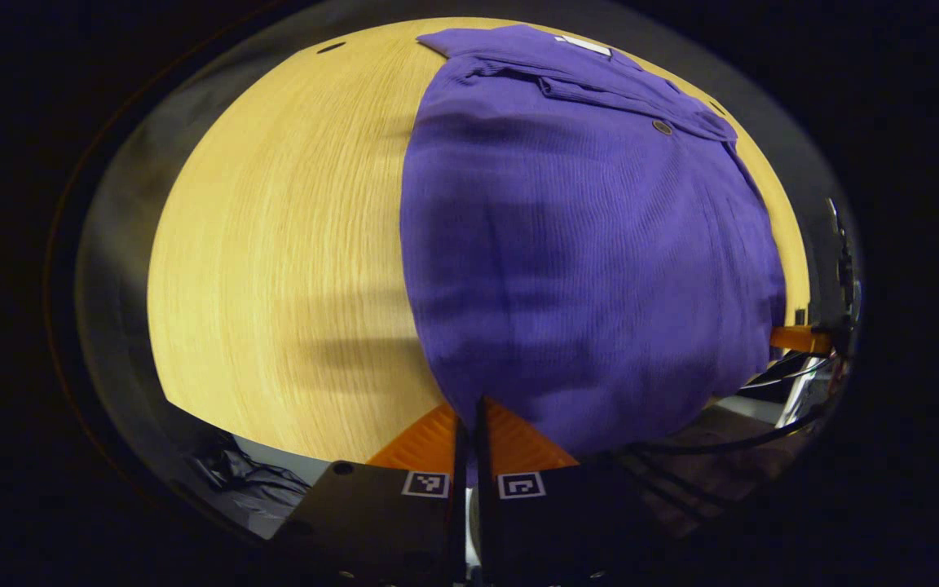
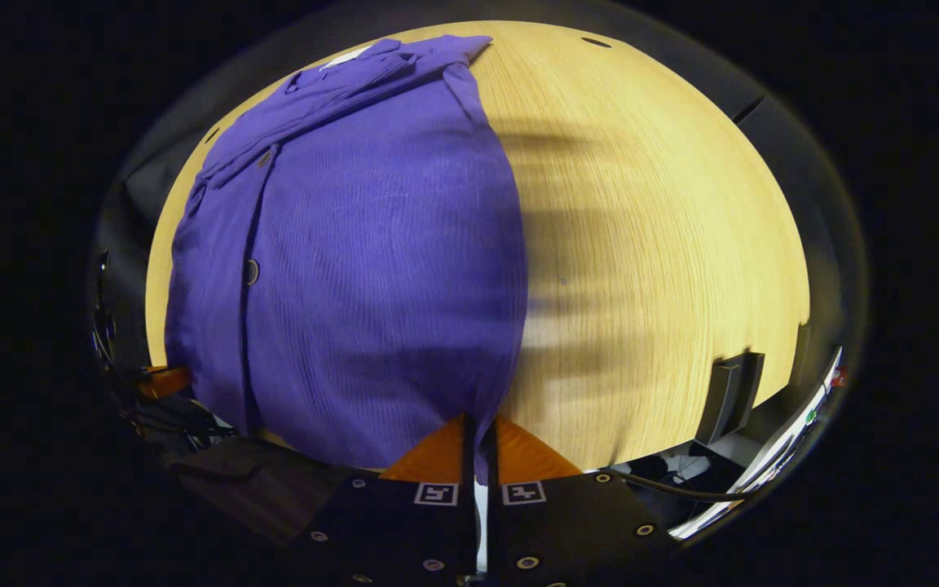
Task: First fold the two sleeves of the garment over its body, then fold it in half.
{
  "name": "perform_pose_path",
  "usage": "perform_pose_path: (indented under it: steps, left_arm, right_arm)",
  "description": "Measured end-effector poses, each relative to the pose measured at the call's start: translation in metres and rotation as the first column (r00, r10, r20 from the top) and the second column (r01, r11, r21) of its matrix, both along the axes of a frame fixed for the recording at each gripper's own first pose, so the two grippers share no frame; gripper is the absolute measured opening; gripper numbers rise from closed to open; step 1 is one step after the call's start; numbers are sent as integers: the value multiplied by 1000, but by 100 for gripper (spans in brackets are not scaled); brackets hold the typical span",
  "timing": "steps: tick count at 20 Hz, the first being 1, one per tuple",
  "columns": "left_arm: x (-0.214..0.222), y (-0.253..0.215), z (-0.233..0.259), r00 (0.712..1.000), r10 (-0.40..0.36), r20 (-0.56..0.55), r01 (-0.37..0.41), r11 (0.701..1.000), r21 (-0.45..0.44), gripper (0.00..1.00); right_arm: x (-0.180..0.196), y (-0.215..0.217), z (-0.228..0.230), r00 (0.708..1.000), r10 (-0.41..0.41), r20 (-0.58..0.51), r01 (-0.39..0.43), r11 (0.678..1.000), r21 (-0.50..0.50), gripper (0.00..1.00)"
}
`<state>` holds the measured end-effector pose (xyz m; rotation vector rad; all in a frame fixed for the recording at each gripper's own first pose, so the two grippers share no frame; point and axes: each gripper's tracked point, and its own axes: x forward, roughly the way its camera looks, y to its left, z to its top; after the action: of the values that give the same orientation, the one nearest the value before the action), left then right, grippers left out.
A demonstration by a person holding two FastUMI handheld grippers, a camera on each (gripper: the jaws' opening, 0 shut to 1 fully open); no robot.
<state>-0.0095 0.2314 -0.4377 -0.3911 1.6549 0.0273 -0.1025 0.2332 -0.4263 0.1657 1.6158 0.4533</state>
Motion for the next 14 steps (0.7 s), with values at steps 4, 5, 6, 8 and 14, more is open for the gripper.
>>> perform_pose_path:
  steps: [4, 5, 6, 8, 14]
  left_arm:
    - [11, -4, 23, 1000, 28, 6, -27, 995, -91, 7]
    - [18, -2, 30, 1000, 15, 17, -13, 995, -100, 10]
    - [26, 1, 37, 999, -5, 31, 8, 994, -105, 7]
    - [44, 5, 51, 998, -32, 54, 38, 993, -113, 7]
    - [116, 13, 90, 985, -51, 168, 84, 976, -200, 7]
  right_arm:
    - [11, 16, 33, 990, -141, -30, 143, 982, 119, 4]
    - [19, 17, 41, 987, -162, -15, 163, 978, 133, 4]
    - [25, 17, 50, 984, -177, -5, 176, 974, 142, 4]
    - [38, 21, 70, 979, -205, 18, 200, 966, 167, 4]
    - [84, 36, 122, 954, -283, 96, 256, 939, 229, 4]
